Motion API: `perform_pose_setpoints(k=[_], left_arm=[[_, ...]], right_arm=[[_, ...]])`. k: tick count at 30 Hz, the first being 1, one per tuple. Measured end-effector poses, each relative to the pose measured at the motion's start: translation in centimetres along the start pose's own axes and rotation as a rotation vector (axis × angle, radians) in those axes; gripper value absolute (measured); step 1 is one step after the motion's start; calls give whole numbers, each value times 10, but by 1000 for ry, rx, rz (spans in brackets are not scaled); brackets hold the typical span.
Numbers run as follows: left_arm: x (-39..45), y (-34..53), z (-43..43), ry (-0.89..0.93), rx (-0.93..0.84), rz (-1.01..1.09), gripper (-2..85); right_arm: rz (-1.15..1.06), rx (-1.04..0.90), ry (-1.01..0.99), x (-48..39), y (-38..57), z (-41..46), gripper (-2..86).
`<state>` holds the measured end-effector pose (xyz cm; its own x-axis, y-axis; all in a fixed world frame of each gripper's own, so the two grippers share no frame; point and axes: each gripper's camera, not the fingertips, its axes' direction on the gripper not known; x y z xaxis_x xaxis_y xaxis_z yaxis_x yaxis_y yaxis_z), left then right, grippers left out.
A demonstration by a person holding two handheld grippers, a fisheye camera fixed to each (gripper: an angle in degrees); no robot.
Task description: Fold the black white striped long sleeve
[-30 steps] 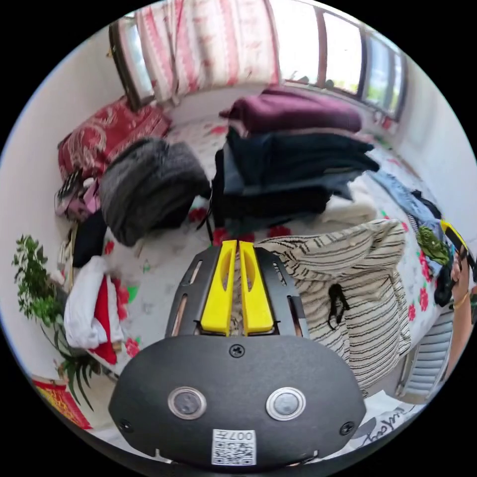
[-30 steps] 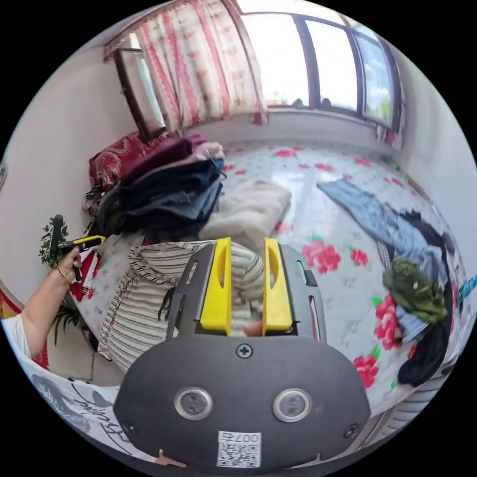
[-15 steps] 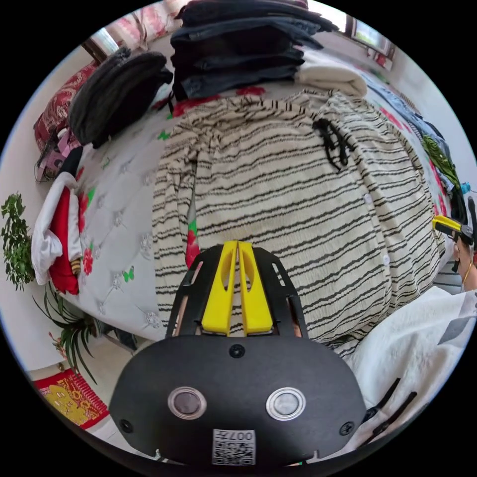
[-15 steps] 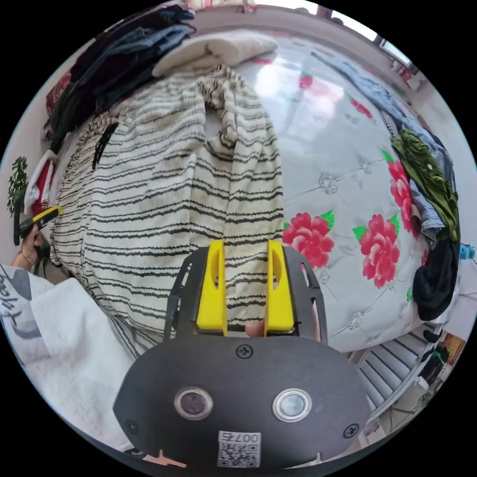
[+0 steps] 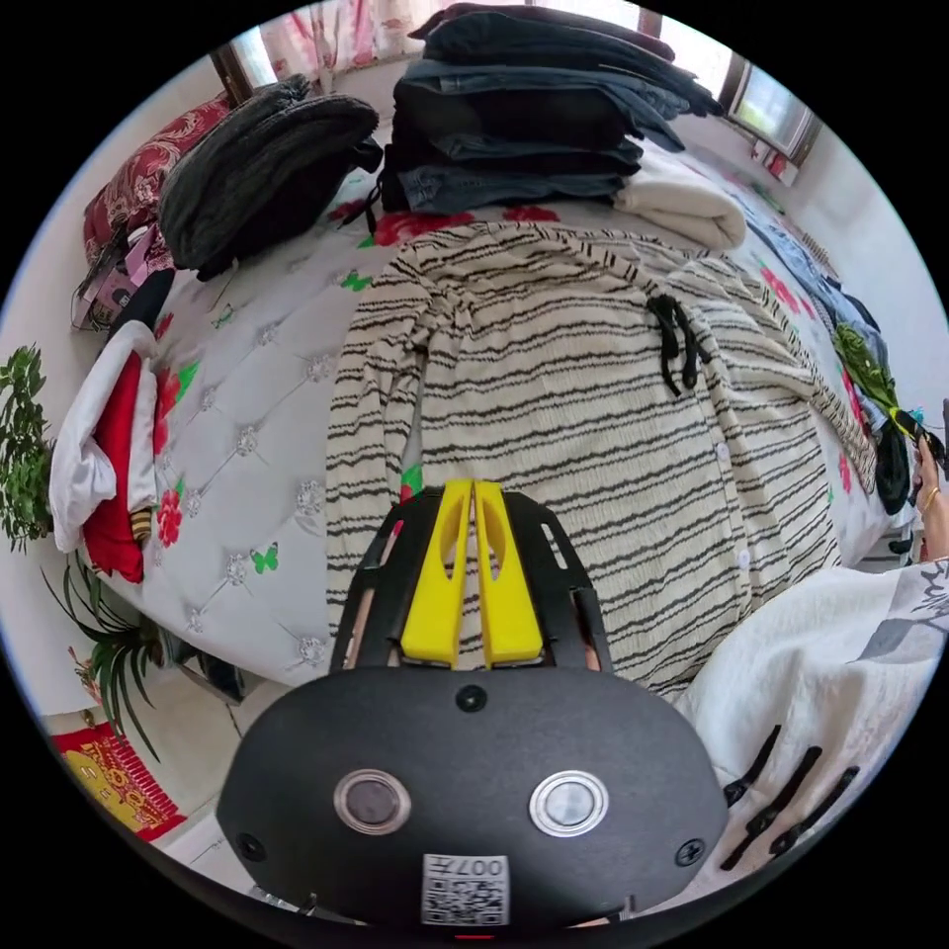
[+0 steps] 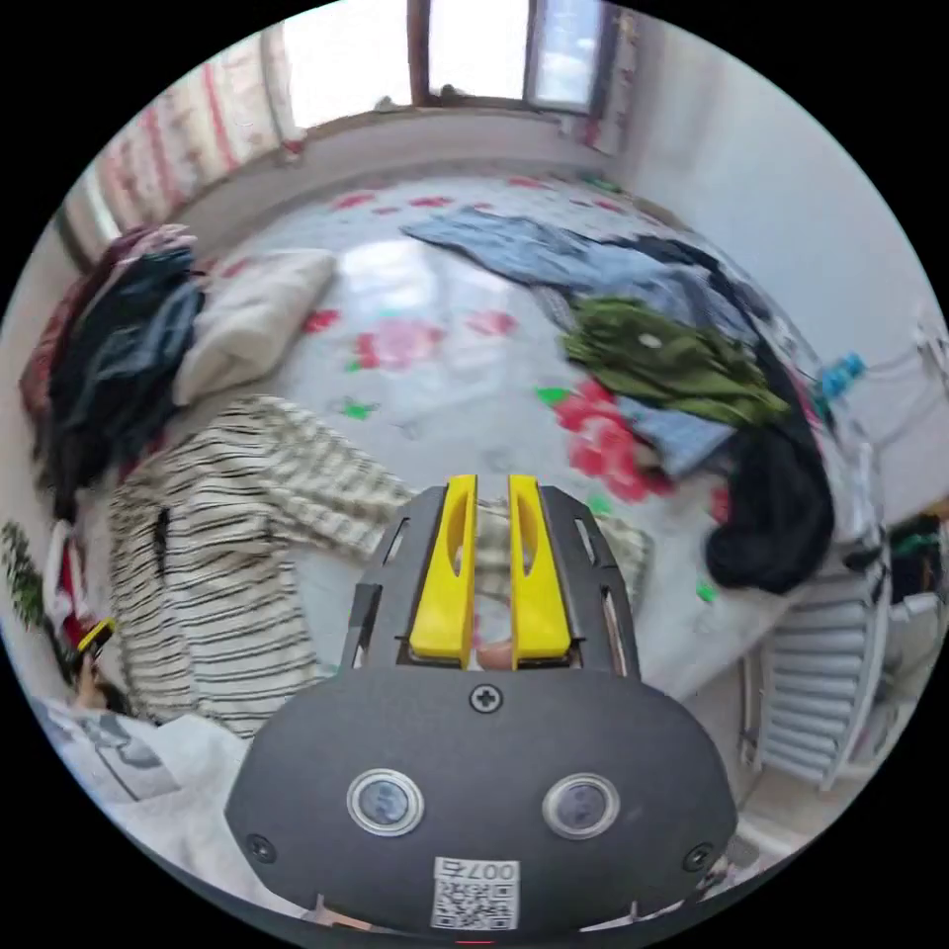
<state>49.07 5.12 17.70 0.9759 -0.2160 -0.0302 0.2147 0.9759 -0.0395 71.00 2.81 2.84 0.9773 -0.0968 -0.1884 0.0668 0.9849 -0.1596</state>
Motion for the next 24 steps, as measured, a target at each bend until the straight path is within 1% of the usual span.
perform_pose_setpoints(k=[2,3,5,6,8,10,11,13,16,19,20,24], left_arm=[[-8,-16,2,8,25,-2,-10],[-13,-29,5,8,43,3,-10],[-21,-49,13,3,57,14,-10],[-27,-63,19,-1,64,20,-10],[-36,-82,26,2,77,28,-10],[-50,-104,35,11,98,32,-10],[-54,-108,37,14,101,30,-10],[-66,-121,46,26,107,24,-10],[-76,-129,63,43,91,23,-10],[-85,-127,79,51,71,24,-10],[-86,-125,78,58,93,29,-10],[-100,-117,80,90,124,33,-10]], right_arm=[[-167,11,-288,-74,-16,17,55],[-203,0,-363,-94,-20,24,56],[-292,-73,-668,-177,-38,58,58],[-309,-101,-742,-198,-43,67,58],[-349,-213,-962,-280,-59,106,57],[-374,-287,-1044,-334,-67,134,56],[-387,-341,-1046,-365,-72,155,55],[-378,-412,-1022,-398,-76,187,56],[-318,-477,-982,-421,-78,230,57],[-245,-511,-952,-421,-76,259,49],[-220,-521,-954,-417,-76,268,44],[-152,-492,-965,-396,-81,280,31]])
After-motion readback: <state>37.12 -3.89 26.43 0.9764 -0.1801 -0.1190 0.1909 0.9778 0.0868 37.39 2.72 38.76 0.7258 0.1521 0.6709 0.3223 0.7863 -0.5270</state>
